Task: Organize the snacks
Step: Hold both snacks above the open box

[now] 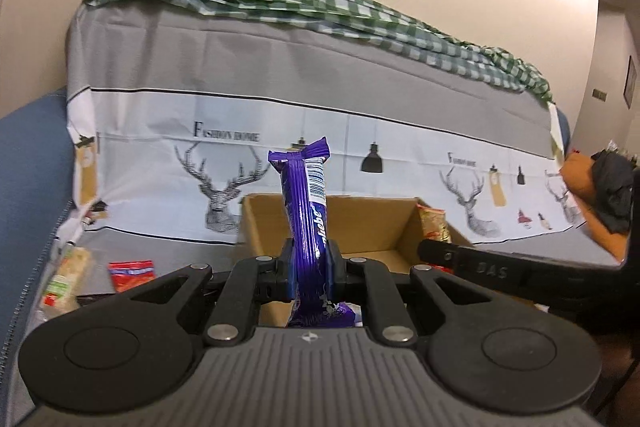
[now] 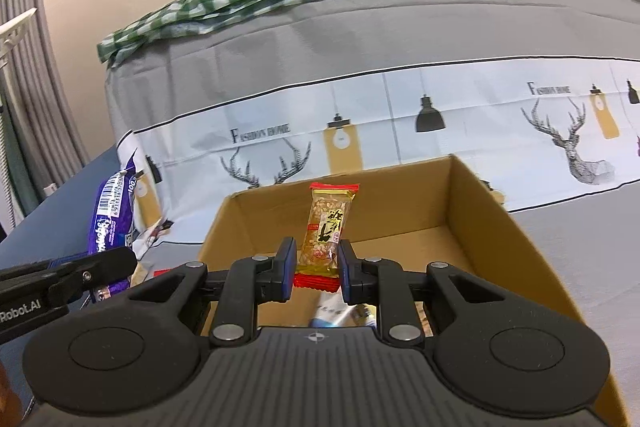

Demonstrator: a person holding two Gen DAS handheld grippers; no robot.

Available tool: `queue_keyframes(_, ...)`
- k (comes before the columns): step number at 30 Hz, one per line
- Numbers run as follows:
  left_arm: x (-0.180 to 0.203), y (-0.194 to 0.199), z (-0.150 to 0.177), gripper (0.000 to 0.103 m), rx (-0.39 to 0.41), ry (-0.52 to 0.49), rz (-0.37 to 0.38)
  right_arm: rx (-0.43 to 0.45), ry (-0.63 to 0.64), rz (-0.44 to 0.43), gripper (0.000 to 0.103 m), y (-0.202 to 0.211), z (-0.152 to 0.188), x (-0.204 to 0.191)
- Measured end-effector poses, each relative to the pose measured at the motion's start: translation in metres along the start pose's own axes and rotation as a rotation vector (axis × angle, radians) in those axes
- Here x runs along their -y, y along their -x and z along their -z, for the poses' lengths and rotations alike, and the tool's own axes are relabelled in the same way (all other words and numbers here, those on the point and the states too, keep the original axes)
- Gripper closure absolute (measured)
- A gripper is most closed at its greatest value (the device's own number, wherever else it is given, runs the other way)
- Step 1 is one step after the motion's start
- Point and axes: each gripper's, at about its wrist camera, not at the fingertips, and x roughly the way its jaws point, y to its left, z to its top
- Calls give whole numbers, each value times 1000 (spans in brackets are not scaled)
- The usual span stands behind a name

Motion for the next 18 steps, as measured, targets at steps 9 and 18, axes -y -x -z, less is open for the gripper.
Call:
queue_keyframes(9,31,-20,13,89,-40,-92,104,-4,-29,69,80,-5,-1,20)
queue_keyframes(18,33,-35,21,89,-80,-77,152,-1,-42,114,80,-8,0,32)
